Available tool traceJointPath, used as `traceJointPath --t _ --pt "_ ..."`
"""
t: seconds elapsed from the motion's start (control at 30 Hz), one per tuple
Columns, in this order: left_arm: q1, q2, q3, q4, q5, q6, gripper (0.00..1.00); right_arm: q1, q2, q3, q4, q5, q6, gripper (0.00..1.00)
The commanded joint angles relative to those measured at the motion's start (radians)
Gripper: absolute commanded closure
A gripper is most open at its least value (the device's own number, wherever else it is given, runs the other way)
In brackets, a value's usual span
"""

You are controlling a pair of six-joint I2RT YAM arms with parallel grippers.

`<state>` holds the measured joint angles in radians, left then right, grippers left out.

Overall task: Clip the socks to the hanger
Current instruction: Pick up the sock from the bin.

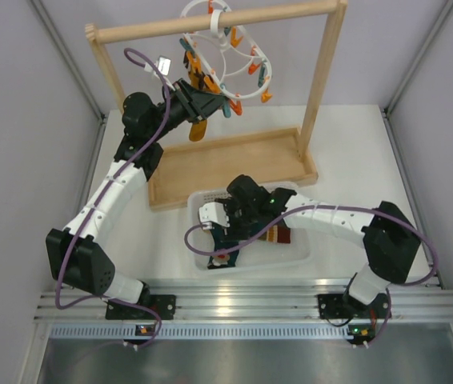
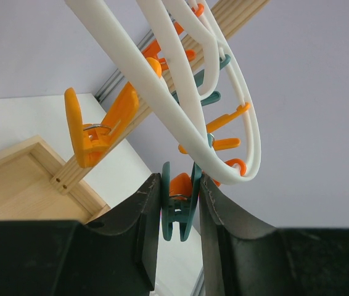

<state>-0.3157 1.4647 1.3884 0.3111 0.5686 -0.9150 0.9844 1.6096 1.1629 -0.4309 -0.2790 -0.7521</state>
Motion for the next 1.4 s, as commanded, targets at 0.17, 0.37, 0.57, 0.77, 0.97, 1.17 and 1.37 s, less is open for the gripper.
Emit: traceJointPath --t 0.17,0.37,0.57,0.77,0.97,1.17,1.37 --pt "0.017 -0.003 -0.002 0.023 -0.049 -0.005 0.83 0.014 0.059 -0.058 0.086 0.043 -0.058 0.42" --pt "0.017 -0.003 0.0 0.022 -0.047 -0.005 0.83 0.007 0.018 -0.037 0.066 0.024 -0.047 0.95" --pt "0.017 -0.001 -0.005 0.031 -0.038 -0.015 0.84 -0.082 -0.175 -0.014 0.052 -0.077 0.052 1.0" --pt "0.017 -0.006 -0.014 0.051 -0.033 -0.03 0.89 -0.276 -0.364 -0.09 0.309 -0.197 0.289 1.0" --pt "0.017 0.005 -0.014 0.094 -0.016 -0.076 0.95 -0.329 -0.402 -0.114 0.696 -0.115 0.514 1.0" --pt "0.017 0.013 -0.022 0.137 -0.009 -0.111 1.0 -0.332 -0.324 -0.063 0.872 -0.052 0.648 1.0" --pt "0.017 0.016 -0.022 0.137 -0.006 -0.099 1.0 -0.331 -0.293 -0.063 0.972 0.029 0.666 1.0"
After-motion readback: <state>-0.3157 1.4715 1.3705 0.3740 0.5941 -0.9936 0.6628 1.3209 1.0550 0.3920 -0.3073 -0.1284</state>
